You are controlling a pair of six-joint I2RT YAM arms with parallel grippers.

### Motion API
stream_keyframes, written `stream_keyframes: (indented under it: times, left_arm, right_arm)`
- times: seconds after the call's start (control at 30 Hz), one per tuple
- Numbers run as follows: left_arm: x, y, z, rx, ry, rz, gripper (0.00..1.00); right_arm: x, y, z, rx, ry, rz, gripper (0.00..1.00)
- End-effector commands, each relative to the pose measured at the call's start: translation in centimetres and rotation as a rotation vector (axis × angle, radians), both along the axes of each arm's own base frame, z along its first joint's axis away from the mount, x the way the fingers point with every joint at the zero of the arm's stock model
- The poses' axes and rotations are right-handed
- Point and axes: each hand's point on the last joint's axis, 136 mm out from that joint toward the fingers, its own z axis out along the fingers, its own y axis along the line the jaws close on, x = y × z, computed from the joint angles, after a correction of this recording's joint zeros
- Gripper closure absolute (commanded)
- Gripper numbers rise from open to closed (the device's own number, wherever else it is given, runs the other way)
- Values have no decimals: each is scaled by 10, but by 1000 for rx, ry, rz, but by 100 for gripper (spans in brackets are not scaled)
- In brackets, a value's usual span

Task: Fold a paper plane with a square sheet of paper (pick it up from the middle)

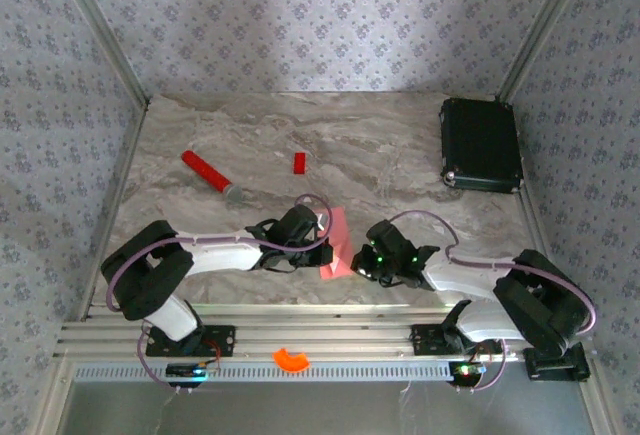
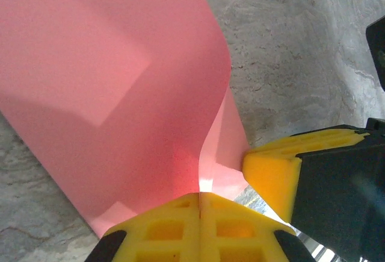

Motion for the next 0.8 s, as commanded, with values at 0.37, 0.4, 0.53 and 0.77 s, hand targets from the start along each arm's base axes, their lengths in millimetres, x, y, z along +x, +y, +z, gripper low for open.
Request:
stream_keyframes:
  times: [0.37, 0.4, 0.53, 0.77]
  left_arm:
    - [10, 11, 6, 9, -11, -8, 100]
    - [11, 12, 5, 12, -8, -6, 100]
    - [11, 13, 4, 10, -7, -6, 100]
    - [12, 13, 2, 18, 0, -18, 100]
  right_arm:
    - [-1, -2, -10, -43, 31, -3, 93]
    - [-1, -2, -9, -42, 29, -3, 93]
    - [-2, -2, -10, -43, 31, -2, 93]
    - [-3, -4, -10, -44, 31, -4, 93]
